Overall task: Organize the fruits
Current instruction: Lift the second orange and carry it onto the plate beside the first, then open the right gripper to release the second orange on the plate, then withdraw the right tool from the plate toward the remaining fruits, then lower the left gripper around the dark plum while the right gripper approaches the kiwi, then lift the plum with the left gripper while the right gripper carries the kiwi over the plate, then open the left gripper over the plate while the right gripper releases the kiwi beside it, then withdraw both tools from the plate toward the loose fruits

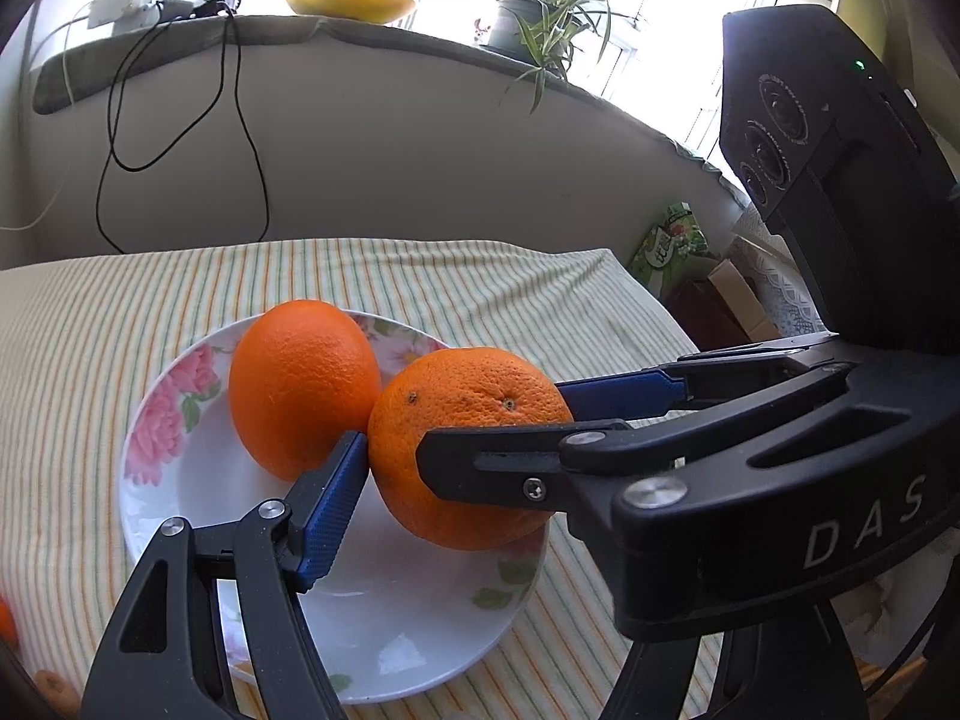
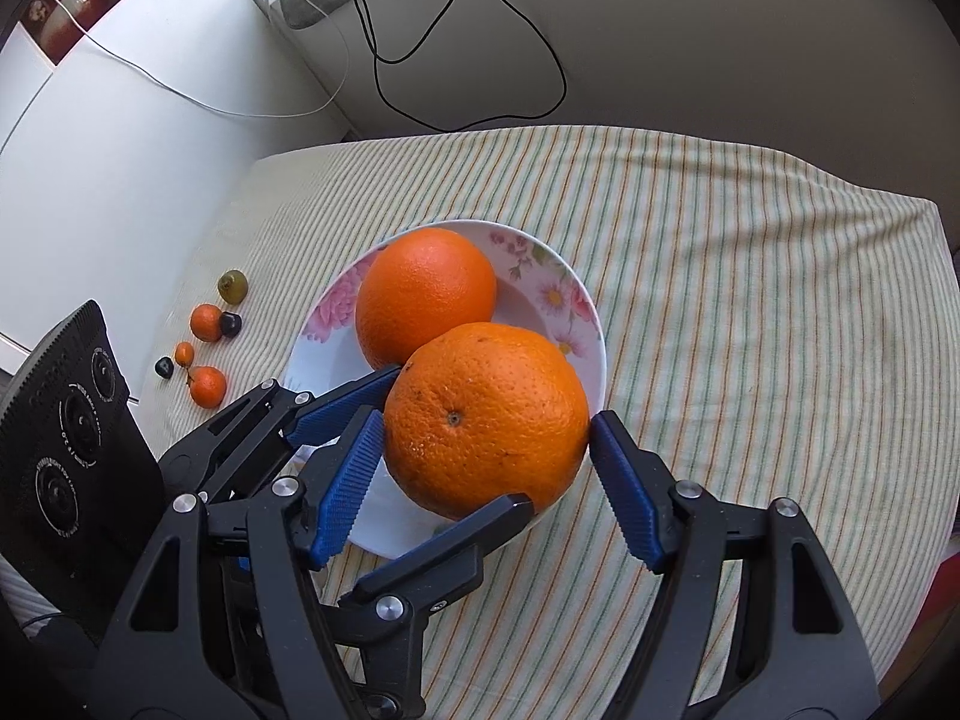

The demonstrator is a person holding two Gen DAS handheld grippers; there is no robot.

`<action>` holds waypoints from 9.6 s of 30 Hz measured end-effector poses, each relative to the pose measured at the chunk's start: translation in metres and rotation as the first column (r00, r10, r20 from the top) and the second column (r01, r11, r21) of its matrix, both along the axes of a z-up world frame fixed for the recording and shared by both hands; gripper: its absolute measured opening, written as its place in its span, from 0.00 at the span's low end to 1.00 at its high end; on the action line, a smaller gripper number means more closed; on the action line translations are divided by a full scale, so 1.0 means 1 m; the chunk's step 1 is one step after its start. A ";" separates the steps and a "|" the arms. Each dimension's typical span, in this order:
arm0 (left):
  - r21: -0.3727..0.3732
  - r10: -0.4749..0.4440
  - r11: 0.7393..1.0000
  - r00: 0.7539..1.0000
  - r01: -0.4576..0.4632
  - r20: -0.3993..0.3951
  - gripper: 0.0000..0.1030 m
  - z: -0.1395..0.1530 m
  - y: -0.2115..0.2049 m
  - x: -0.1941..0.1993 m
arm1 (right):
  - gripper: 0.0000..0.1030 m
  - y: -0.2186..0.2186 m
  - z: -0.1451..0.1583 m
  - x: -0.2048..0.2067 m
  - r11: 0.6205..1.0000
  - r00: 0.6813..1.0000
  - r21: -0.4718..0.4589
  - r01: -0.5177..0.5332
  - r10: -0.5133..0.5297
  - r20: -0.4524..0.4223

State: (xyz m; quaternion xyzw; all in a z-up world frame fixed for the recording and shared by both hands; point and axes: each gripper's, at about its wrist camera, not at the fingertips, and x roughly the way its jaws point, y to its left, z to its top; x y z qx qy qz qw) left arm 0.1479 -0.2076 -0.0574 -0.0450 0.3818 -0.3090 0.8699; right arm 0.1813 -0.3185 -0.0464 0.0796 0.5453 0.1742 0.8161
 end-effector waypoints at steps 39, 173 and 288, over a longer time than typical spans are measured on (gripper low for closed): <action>0.020 0.049 0.999 0.996 -0.051 0.079 0.73 0.027 0.044 -0.027 | 0.74 -0.005 0.050 -0.037 0.991 0.971 0.065 0.114 -0.125 0.202; -0.007 0.257 0.966 0.962 -0.257 0.090 0.21 0.009 0.208 -0.024 | 0.26 0.130 0.000 -0.095 0.999 0.933 -0.032 -0.044 0.053 0.357; 0.111 0.498 0.859 0.866 -0.500 0.046 0.69 -0.016 0.321 -0.033 | 0.81 0.208 0.000 -0.096 0.965 0.876 -0.091 -0.244 0.260 0.407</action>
